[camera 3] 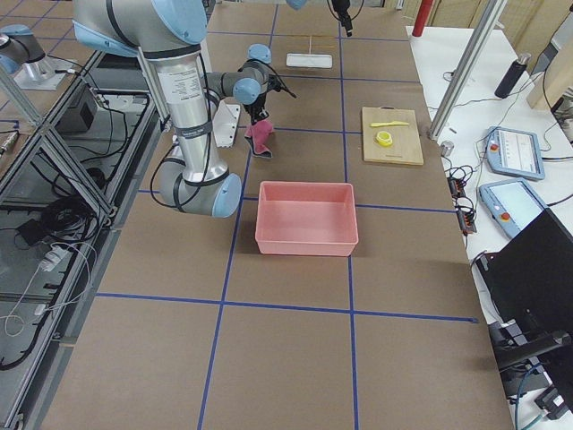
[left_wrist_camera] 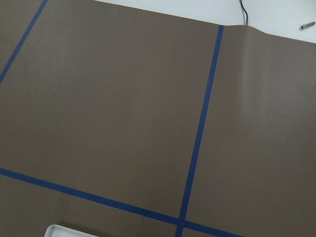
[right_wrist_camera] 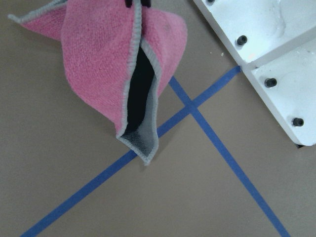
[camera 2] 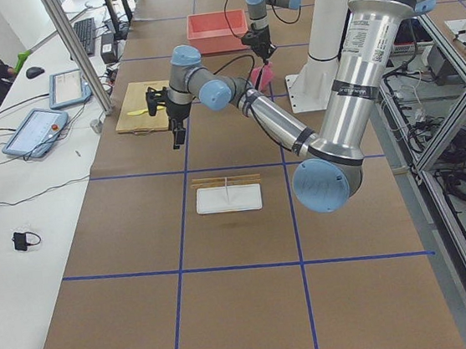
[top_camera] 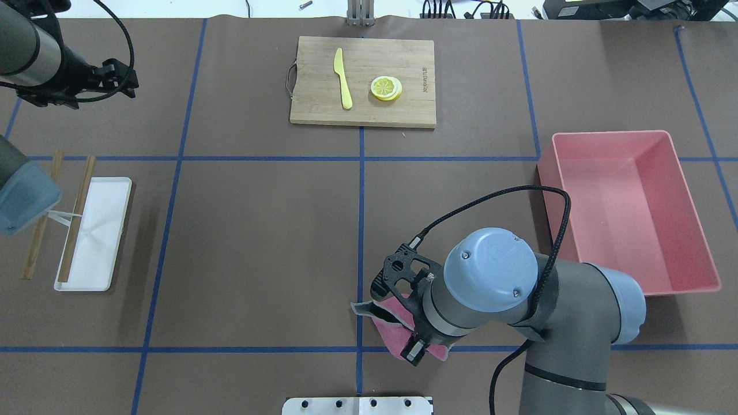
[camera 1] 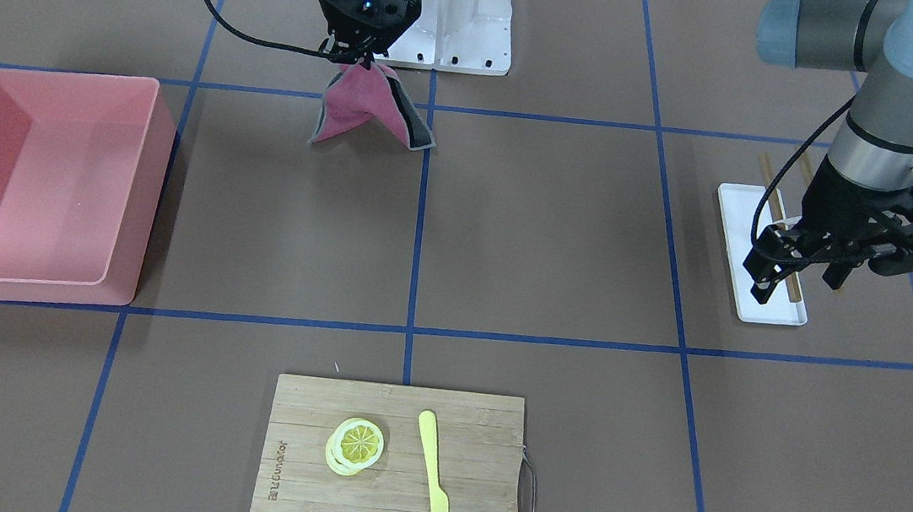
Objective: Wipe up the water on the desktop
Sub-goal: 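Lower the cloth with the right gripper and wipe it across the table toward the robot, then wipe the cloth back and forth on the table with the right gripper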
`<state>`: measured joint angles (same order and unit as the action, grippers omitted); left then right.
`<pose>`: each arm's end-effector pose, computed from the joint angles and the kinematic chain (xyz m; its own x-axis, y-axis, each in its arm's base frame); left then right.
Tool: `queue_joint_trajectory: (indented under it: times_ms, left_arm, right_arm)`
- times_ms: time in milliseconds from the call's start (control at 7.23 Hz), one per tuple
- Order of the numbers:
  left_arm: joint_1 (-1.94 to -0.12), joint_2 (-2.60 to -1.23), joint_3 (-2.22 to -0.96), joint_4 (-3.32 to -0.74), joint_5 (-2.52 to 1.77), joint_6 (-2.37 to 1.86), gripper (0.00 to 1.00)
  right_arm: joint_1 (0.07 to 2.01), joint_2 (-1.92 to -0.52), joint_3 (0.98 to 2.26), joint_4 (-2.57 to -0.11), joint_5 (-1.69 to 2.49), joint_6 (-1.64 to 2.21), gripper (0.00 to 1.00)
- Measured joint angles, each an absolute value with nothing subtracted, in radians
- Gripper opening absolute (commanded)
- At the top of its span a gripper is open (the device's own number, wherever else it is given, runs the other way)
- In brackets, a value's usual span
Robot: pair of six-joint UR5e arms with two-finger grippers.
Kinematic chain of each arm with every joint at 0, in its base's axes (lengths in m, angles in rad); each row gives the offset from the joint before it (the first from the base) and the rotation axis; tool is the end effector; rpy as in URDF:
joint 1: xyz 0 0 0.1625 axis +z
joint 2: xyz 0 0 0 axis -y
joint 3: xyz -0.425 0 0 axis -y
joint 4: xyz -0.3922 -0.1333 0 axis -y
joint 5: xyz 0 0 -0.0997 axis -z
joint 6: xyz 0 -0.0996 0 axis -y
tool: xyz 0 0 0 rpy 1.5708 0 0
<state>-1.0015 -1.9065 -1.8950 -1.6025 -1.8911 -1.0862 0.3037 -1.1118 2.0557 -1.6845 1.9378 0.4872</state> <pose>0.2305 -0.5493 0.3326 0.6894 -0.2569 -0.6773 0.4182 0.9046 0.0825 -0.4997 -0.2588 0.2150 0.3248 -0.7626 0.5595 0.5566 0.6324 0.5388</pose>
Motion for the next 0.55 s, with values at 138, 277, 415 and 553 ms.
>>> queue_joint_trajectory:
  times_ms: [138,277,415,553]
  left_arm:
    - [-1.0,-1.907,-1.89,-1.603,-1.891,-1.086,0.98]
    - [-0.999,-1.907,-1.888,-1.604,-1.891,-1.086,0.98]
    - [-0.997,-1.907,-1.883,-1.605,-1.891,-1.086,0.99]
    - [-0.996,-1.907,-1.874,-1.608,-1.891,-1.086,0.98]
  right_arm:
    - [0.325,-1.109,2.025,-1.681,1.91,0.495,0.0]
    - [0.348,-1.101,1.982,-1.678,1.863,0.494,0.0]
    - [0.379,-1.087,1.934,-1.675,1.812,0.489,0.0]
    - [0.421,-1.078,1.892,-1.673,1.782,0.473,0.0]
